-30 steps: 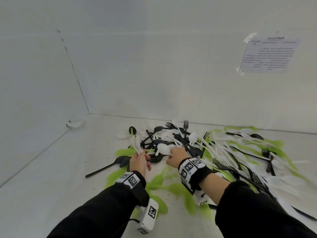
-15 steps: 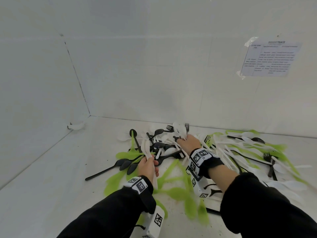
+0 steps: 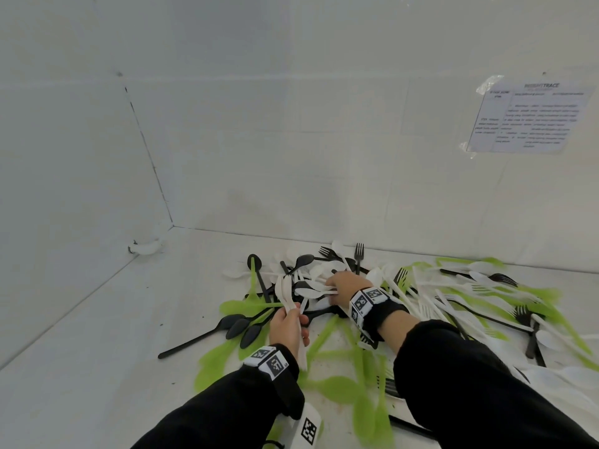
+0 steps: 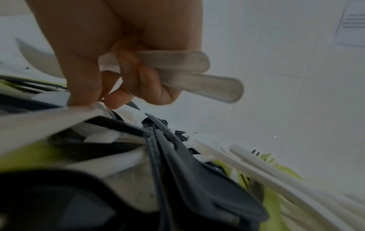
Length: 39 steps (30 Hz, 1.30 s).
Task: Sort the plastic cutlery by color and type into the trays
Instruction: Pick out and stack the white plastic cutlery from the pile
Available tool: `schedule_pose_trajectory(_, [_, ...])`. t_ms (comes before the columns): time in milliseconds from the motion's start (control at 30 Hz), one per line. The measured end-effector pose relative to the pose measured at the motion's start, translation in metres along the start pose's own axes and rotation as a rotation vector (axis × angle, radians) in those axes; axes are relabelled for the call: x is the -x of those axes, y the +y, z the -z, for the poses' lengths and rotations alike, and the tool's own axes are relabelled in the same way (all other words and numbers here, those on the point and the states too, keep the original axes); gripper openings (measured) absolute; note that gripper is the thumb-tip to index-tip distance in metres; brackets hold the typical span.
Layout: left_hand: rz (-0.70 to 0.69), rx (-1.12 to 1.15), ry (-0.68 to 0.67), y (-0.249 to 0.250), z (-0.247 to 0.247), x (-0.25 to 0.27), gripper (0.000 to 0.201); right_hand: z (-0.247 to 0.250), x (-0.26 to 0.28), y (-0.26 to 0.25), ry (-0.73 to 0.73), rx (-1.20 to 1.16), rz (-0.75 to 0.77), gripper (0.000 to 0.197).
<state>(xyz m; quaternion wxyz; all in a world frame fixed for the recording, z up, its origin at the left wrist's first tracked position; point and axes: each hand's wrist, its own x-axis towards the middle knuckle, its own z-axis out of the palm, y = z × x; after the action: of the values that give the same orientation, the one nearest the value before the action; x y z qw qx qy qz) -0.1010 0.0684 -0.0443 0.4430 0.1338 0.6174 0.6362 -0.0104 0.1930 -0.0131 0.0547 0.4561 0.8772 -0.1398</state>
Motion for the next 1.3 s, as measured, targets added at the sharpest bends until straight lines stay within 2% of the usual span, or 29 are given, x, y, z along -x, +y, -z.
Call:
schedule_pose_trajectory(200, [0.007,-0.001,0.000,-0.004,0.000,-0.003,0.016,0.010,-0.001,0.006,0.093,-0.185,-0.003,0.026])
schedule_pose_trajectory(333, [0.024,0.016,-0.008,-0.003,-0.001,-0.002,0.017,0.020,0.001,0.003,0.123,-0.351,0.007,0.040])
schedule_pose_trajectory(467, [0.031,0.024,-0.040,-0.001,-0.002,0.000,0.016,0.024,0.004,-0.004,0.306,-0.542,0.025,0.040])
schedule_pose_trajectory(533, [0.028,0.019,-0.046,-0.001,-0.002,0.001,0.016,0.026,0.004,-0.009,0.375,-0.741,-0.036,0.042])
schedule_pose_trajectory(600, [0.023,0.011,-0.049,-0.001,-0.001,0.002,0.016,0.024,0.001,-0.014,0.347,-0.856,-0.120,0.041])
schedule_pose_trajectory(733, [0.016,0.009,-0.055,-0.002,0.000,0.003,0.016,0.017,-0.006,-0.026,0.272,-0.763,-0.228,0.026])
schedule_pose_trajectory(800, [0.012,0.009,-0.044,-0.003,0.002,0.002,0.017,0.011,-0.013,-0.032,0.296,-0.769,-0.263,0.037])
schedule_pose_trajectory(900, [0.008,-0.019,-0.022,-0.003,0.006,0.000,0.017,-0.003,-0.022,-0.042,0.253,-0.846,-0.318,0.036])
schedule_pose_trajectory(1000, [0.017,-0.007,-0.013,-0.002,0.008,-0.004,0.018,-0.013,-0.024,-0.047,0.161,-0.651,-0.314,0.042])
schedule_pose_trajectory(1100, [0.028,0.014,-0.014,0.000,0.010,-0.006,0.018,-0.018,-0.024,-0.052,0.040,-0.461,-0.308,0.028])
schedule_pose_trajectory(1200, [0.034,0.021,-0.014,0.001,0.010,-0.010,0.018,-0.022,-0.025,-0.055,0.058,-0.313,-0.303,0.042])
schedule_pose_trajectory(1300, [0.037,0.027,-0.023,0.001,0.008,-0.012,0.017,-0.020,-0.023,-0.053,0.089,-0.374,-0.333,0.038])
